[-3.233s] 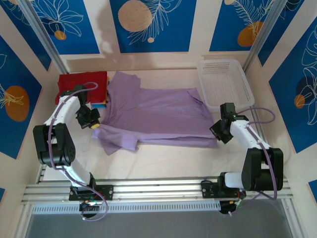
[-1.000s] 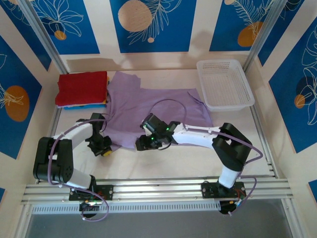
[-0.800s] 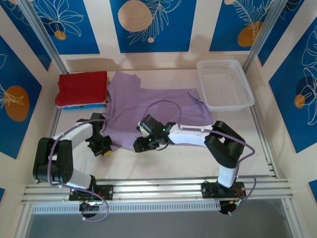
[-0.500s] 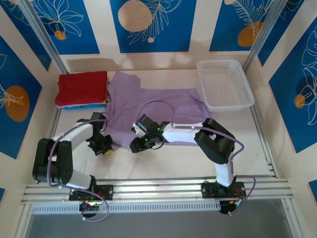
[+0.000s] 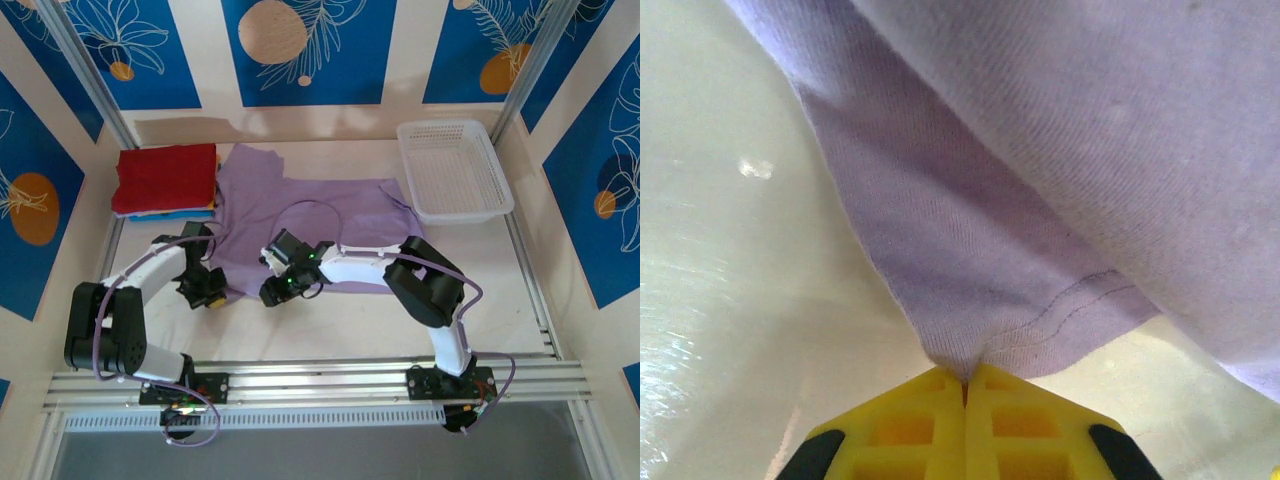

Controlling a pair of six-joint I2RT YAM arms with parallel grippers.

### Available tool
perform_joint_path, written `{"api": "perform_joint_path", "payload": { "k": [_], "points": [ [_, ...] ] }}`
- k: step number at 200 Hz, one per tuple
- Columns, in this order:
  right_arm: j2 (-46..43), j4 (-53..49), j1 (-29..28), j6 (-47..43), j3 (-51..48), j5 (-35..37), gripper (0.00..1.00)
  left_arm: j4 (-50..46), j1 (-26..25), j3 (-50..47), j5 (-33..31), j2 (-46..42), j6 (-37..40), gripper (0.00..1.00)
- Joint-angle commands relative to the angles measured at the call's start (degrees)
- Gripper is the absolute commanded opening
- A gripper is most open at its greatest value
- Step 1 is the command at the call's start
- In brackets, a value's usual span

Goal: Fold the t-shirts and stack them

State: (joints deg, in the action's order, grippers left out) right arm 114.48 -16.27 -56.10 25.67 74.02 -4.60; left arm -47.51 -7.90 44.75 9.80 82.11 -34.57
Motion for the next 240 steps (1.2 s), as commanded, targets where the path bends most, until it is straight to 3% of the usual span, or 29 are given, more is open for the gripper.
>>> {"api": "perform_joint_path", "payload": {
  "k": [1,47,89,156,199,240],
  "points": [
    [1.67,-3.65,-0.73,-2.59,2.64,2.04,0.45,-2.3,-0.54,1.65,-1.19,-0.97,1.0,0.0],
    [1.47,-4.86,-1.65,-5.26,2.81,5.69,0.47,-2.61,-0.52,2.33,-1.28,-0.9,1.26,0.0],
    [2.06,-6.98,-4.66,-9.69,4.42,16.61,0.51,-2.56,-0.51,2.27,-1.13,-0.81,1.39,0.0],
    [2.86,-9.03,-5.47,-10.98,6.26,20.99,0.52,-2.66,-0.53,2.45,-1.1,-0.72,1.56,0.0],
    [3.08,-7.72,-5.38,-12.34,6.72,15.03,0.48,-2.72,-0.5,2.69,-1.1,-0.8,1.59,0.0],
    [3.27,-7.88,-5.08,-11.92,7.8,10.21,0.31,-3.94,-0.52,3.97,-1.49,-1.41,1.76,0.0]
  ]
}}
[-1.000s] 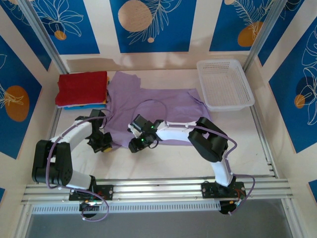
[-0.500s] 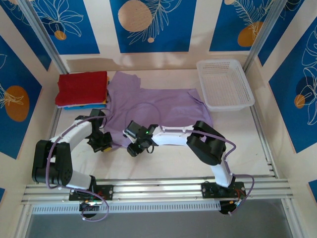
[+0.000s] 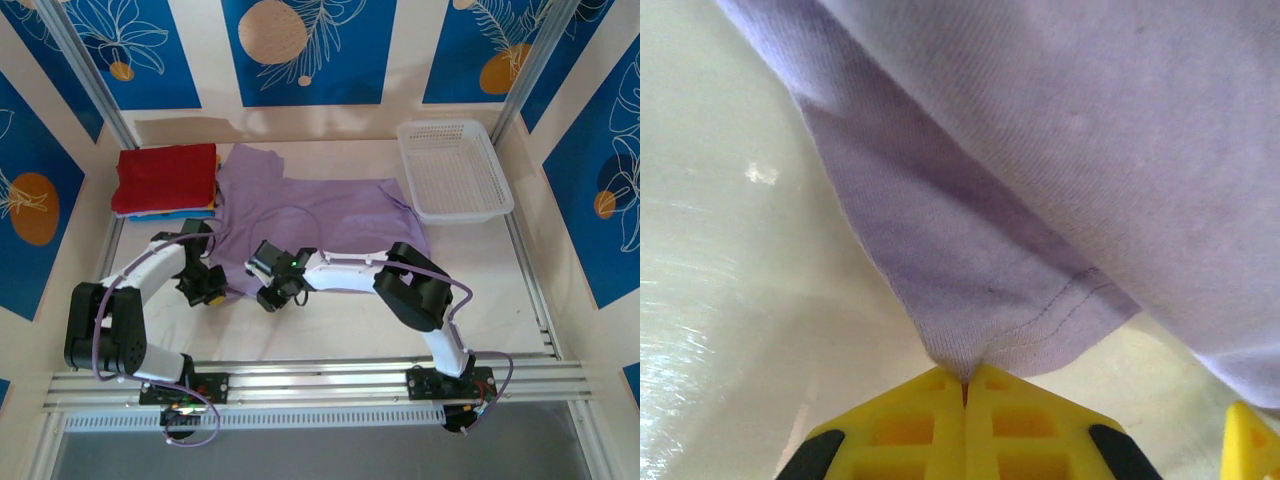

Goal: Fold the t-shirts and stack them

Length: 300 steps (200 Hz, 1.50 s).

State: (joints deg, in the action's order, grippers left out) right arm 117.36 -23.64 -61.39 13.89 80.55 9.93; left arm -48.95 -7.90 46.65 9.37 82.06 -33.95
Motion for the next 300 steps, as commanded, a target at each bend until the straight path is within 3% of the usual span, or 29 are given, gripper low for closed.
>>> {"api": "perform_joint_path", "payload": {
  "k": [1,31,47,88,130,176,234,300],
  "points": [
    [0.35,-0.52,0.26,-0.07,1.27,-4.36,0.31,-2.53,-0.48,2.14,-1.08,-1.37,1.16,0.0],
    [-0.88,-0.88,2.15,1.55,0.86,-7.06,0.07,-4.03,-0.44,4.12,-1.37,-1.55,1.77,0.0],
    [-2.68,0.28,4.04,3.58,-0.33,-10.98,0.02,-5.39,-0.27,6.05,-1.32,-1.55,2.38,0.0],
    [-6.09,9.01,12.13,13.22,-4.92,-30.99,0.0,-7.86,0.34,12.8,-0.87,0.5,3.88,0.0],
    [-0.9,13.0,18.81,23.54,-2.33,-47.88,0.0,-10.12,1.11,22.25,-0.23,7.37,6.46,0.0],
    [4.58,14.94,22.63,30.66,1.21,-53.06,0.0,-12.12,2.37,32.89,-0.49,15.31,8.84,0.0],
    [7.97,12.66,26.21,34.92,5.7,-50.97,0.04,-13.19,3.33,43.54,1.01,25.11,9.99,0.0],
    [10.44,19.51,29.28,38.62,8.7,-46.97,0.29,-11.78,3.99,52.21,2.7,31.86,8.57,0.0]
  ]
}}
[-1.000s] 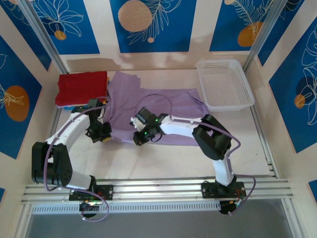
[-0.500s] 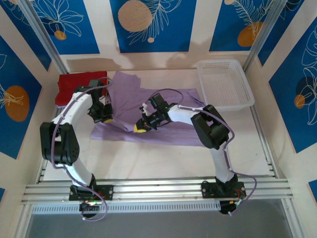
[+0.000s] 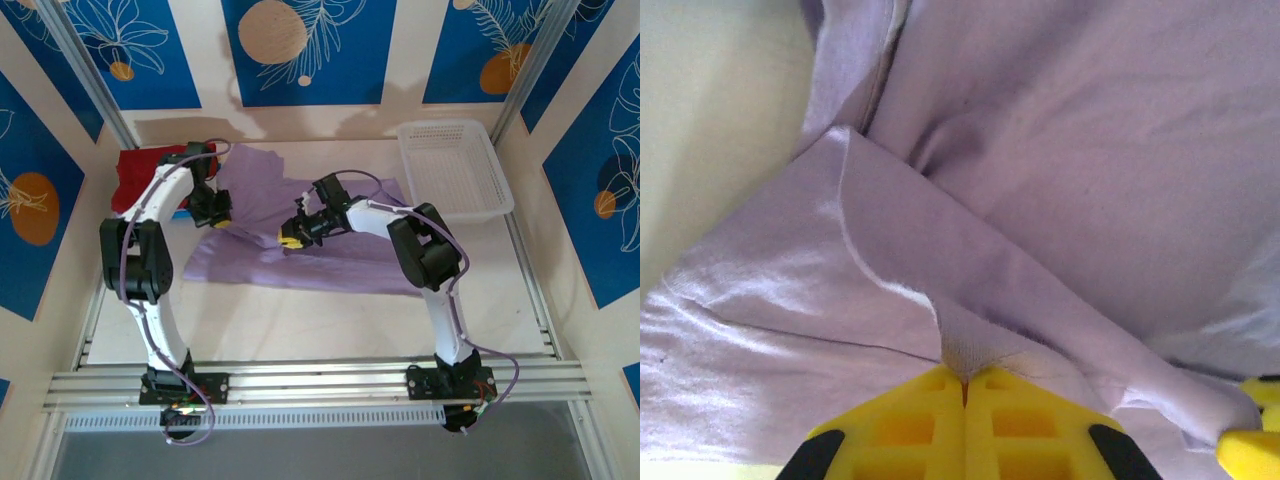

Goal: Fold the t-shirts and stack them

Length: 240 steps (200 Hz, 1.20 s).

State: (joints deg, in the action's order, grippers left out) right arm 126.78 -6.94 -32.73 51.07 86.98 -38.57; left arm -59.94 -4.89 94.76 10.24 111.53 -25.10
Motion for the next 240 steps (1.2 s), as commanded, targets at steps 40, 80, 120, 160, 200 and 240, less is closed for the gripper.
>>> {"api": "perform_joint_path", "payload": {
  "k": [40,80,120,160,200,240],
  "points": [
    [-1.9,2.68,1.77,1.91,1.86,4.46,0.36,2.5,2.57,7.79,5.52,4.15,-3.42,0.0],
    [-10.74,-13.22,1.63,-8.15,0.48,14.63,0.43,3.88,3.04,9.21,5.84,3.6,-5.07,0.22],
    [-20.38,-23.04,0.93,-14.83,-6.31,24.33,0.44,6.55,4.55,3.57,1.14,-3.43,-3.53,0.56],
    [-25.42,-24.76,0.39,-14.24,-15.7,28.41,0.44,8.68,4.88,-7.22,0.2,-9.48,-2.23,0.58],
    [-24.58,-21.59,0.1,-13.27,-21.5,26.98,0.44,14.09,4.88,-19.66,1.04,-11.22,-2.85,0.58],
    [-21.54,-21.9,-0.62,-13.85,-23.33,26.76,0.44,18.03,4.89,-28.52,-0.08,-10.76,-2.67,0.59]
  ]
}}
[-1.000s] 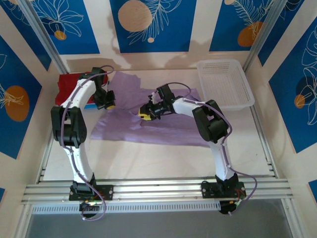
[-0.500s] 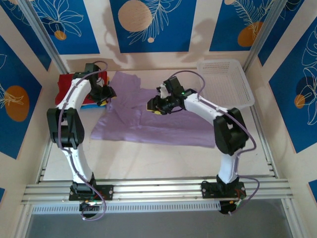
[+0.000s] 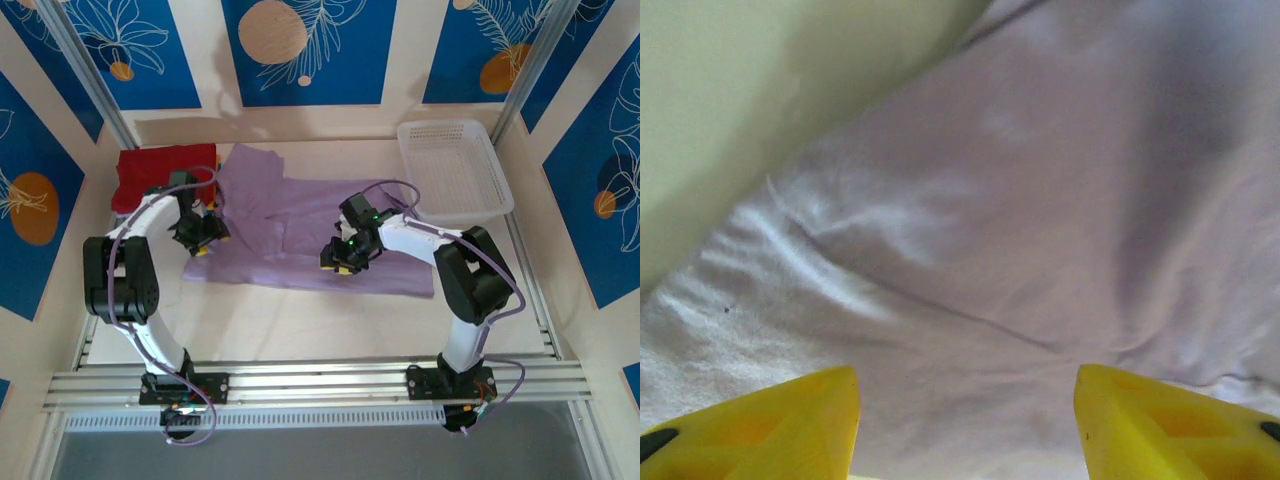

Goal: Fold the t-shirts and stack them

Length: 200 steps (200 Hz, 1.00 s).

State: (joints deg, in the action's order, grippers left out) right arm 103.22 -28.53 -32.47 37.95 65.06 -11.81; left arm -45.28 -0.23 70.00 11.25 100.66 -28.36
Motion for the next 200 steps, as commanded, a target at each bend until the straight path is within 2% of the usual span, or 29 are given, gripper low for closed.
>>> {"api": "perform_joint_path", "payload": {
  "k": [1,15,38,97,153,178,200],
  "points": [
    [2.05,-0.39,-0.9,-0.8,-1.46,0.11,0.44,3.4,0.23,-3.96,-1.11,0.13,0.63,0.59],
    [2.67,-0.9,-1.51,-1.2,-2.08,0.87,0.44,3.96,0.23,-6.27,-2.12,-0.03,0.82,0.59],
    [3.04,-1.44,-2.8,-1.23,-3.54,2.27,0.43,1.39,0.32,-8.67,-9.65,-0.33,2.28,0.6],
    [2.03,-1.54,-6.3,0.85,-7.66,2.59,0.43,-2.74,0.23,-16.86,-14.6,-7.0,2.11,0.61],
    [-6.89,-3.76,-11.19,5.71,-15.52,2.48,0.44,-5.47,0.05,-25.35,-10.7,-20.92,-1.99,0.61],
    [-12.94,-5.71,-13.58,7.15,-16.76,3.91,0.44,-6.48,-0.05,-22.23,-6.38,-23.94,-3.69,0.61],
    [-16.05,-7.5,-11.89,7.16,-15.73,4.86,0.46,-7.8,-0.67,-17.0,-4.32,-23.9,-3.73,0.61]
  ]
}}
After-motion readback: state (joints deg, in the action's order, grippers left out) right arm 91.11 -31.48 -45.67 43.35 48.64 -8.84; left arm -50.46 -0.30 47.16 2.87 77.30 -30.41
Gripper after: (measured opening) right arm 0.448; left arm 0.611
